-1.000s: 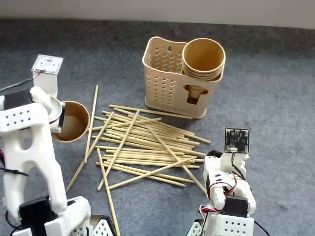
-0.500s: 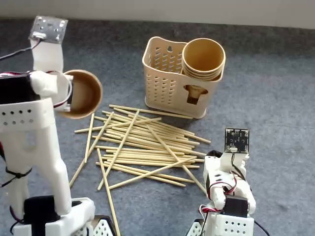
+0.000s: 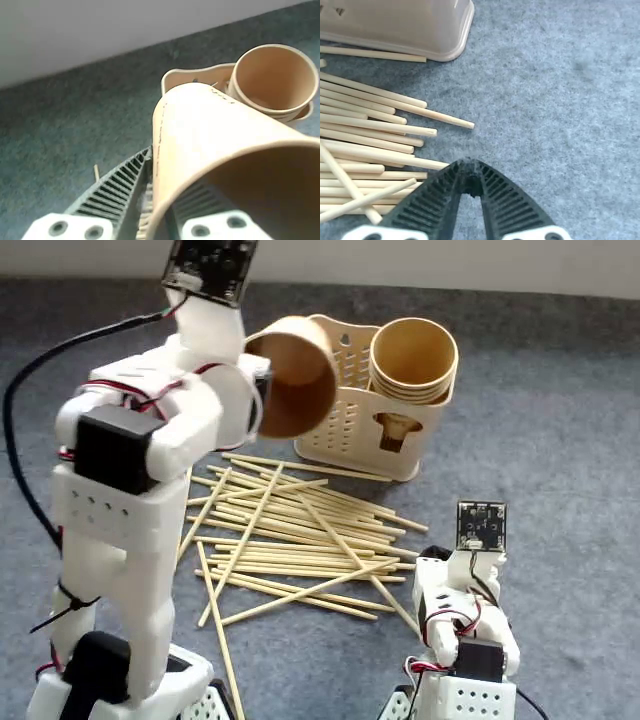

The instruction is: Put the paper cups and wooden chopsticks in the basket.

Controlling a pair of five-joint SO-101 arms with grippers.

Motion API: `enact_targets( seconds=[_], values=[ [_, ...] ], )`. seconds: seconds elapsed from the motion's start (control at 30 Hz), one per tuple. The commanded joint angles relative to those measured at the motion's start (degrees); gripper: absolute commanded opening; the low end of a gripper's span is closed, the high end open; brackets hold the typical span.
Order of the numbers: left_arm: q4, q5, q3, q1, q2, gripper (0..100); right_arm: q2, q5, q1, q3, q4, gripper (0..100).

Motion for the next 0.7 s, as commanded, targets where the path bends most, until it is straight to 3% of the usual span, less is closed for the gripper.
enact_targets(
  seconds=[0.0,0.2,0.67],
  values=[
    [-7.6,0.7,-4.0,7.2,3.0,1,-0.6,0.7,0.6,6.1,-1.1,0.5],
    [-11.6,0.7,-11.9,11.7,12.4,1,-0.6,0.7,0.6,6.1,-1.1,0.5],
    [-11.7,0.7,-29.8,13.6,30.9,1,-0.6,0.7,0.6,6.1,-1.2,0.5]
  ],
)
